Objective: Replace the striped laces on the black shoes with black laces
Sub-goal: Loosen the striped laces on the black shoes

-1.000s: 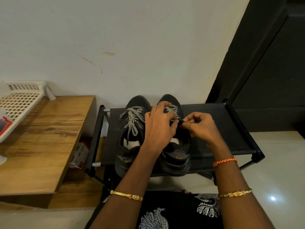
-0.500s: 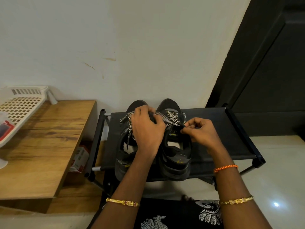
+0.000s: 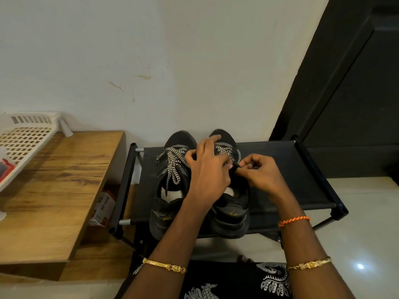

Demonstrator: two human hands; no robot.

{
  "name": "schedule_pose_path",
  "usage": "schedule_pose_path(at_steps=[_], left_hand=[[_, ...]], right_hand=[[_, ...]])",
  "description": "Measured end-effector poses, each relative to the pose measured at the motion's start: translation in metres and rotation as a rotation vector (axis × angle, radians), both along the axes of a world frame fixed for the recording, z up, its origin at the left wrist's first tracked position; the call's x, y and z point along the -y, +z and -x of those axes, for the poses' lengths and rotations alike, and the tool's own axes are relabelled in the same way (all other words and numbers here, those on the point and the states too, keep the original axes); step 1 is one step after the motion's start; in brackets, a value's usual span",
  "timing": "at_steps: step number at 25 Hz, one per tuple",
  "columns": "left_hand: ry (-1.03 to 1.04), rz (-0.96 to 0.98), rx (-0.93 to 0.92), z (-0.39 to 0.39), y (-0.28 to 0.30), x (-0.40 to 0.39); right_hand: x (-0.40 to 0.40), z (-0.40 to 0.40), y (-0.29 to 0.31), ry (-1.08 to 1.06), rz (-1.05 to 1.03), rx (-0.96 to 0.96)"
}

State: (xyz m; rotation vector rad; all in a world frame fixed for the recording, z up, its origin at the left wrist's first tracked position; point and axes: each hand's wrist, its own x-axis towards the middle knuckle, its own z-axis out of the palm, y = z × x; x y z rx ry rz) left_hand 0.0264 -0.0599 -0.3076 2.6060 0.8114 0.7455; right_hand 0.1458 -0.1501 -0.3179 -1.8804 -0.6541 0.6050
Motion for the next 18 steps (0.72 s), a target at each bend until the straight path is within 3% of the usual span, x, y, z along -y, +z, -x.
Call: schedule_pose_path(at_steps=[5, 10, 15, 18], left_hand=[[0.142, 0.158, 0.125, 0.007, 0.009, -0.001], [0.491, 0.272, 0.446, 0.023, 0.022, -0.019], [0.462, 0.337, 0.337, 0.017, 0.015, -0.012], [0.315, 0.256, 0.326, 0.014, 0.013, -0.006]], right_hand=[[0.000, -0.002, 0.000, 0.007, 0.018, -0.015], [0.004, -0.006, -0.002, -0.021, 0.008, -0.030], [-0.002, -0.004, -0.006, 0.006, -0.002, -0.032], [-0.003, -0.004, -0.008, 0.016, -0.016, 0.011]])
